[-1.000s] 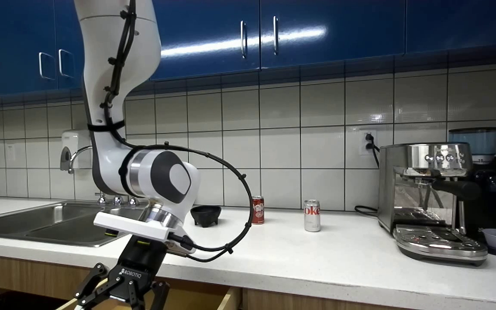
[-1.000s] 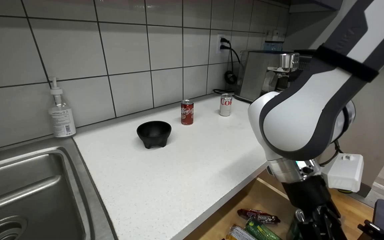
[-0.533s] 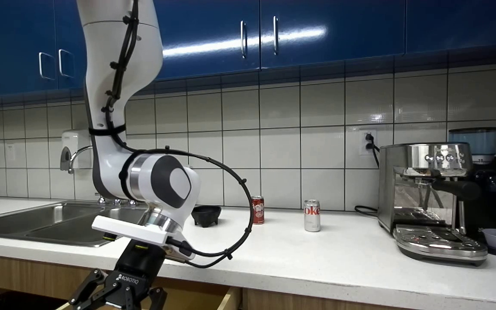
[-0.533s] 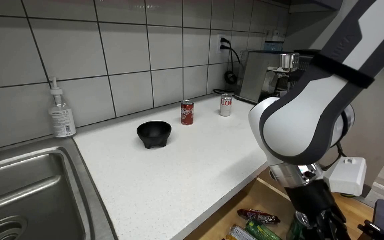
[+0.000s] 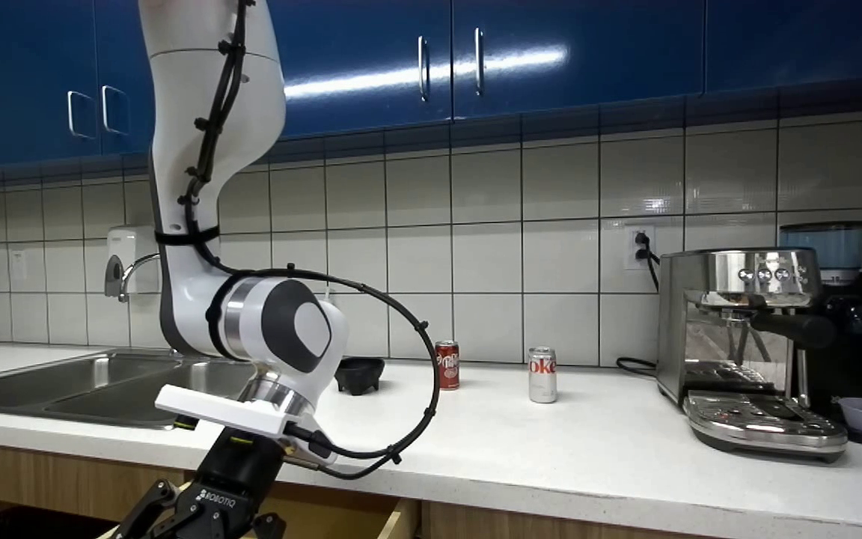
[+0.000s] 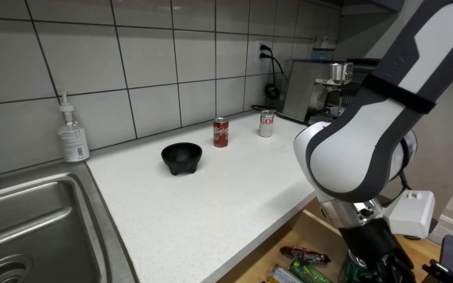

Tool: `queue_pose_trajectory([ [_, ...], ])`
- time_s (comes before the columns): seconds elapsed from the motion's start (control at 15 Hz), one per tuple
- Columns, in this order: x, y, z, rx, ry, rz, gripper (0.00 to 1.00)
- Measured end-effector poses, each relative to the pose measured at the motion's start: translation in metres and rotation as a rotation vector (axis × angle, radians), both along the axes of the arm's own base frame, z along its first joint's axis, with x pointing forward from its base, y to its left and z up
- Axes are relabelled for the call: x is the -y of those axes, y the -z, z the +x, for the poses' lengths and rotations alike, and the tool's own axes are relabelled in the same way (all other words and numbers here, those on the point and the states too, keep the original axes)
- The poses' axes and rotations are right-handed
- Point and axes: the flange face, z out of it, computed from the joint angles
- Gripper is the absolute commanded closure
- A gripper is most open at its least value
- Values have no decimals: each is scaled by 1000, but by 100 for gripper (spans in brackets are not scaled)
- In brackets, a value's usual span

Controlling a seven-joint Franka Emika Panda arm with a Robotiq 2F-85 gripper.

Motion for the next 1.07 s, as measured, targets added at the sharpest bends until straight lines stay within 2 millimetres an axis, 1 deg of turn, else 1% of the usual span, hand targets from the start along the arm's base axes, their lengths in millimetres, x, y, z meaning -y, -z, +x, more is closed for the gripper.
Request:
queue_pose_trajectory([
  [0.47,0,9,-2,-23,10,-10,0],
  [0.8,2,12,9,-10,28,-13,0],
  [1.07,-1,18,15,-5,50,-6,0],
])
